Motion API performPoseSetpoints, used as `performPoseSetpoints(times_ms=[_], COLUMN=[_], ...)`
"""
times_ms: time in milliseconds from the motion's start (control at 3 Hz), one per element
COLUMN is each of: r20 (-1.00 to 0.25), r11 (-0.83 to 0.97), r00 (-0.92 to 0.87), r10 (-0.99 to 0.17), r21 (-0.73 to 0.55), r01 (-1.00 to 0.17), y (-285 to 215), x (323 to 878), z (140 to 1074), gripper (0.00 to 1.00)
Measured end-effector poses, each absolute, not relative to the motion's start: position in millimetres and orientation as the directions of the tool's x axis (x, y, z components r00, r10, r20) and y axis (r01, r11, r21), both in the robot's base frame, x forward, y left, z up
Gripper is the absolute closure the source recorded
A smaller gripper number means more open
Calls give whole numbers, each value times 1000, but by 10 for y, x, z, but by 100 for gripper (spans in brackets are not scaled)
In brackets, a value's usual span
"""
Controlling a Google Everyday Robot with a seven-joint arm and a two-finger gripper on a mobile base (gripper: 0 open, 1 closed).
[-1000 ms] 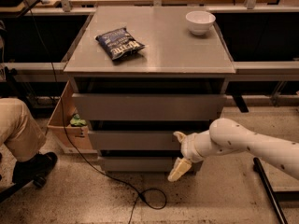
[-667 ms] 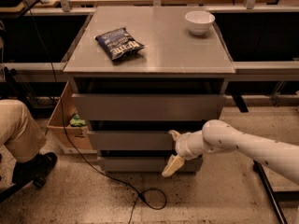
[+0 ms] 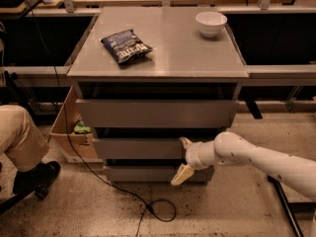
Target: Open middle drawer
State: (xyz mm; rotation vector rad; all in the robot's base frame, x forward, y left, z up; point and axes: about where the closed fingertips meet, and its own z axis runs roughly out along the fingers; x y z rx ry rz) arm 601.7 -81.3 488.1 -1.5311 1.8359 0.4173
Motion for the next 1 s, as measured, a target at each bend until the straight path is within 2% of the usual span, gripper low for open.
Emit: performPoseSetpoints(times_ms=[667,1000], r20=[-722,-725], r11=[313,324], r00=[11,26], r10=[-692,-688], r21=[-315,-340], r01=[-896,-883], y=[-994,-995], x=[6718,6972], z=[4349,4206], gripper=[0,0])
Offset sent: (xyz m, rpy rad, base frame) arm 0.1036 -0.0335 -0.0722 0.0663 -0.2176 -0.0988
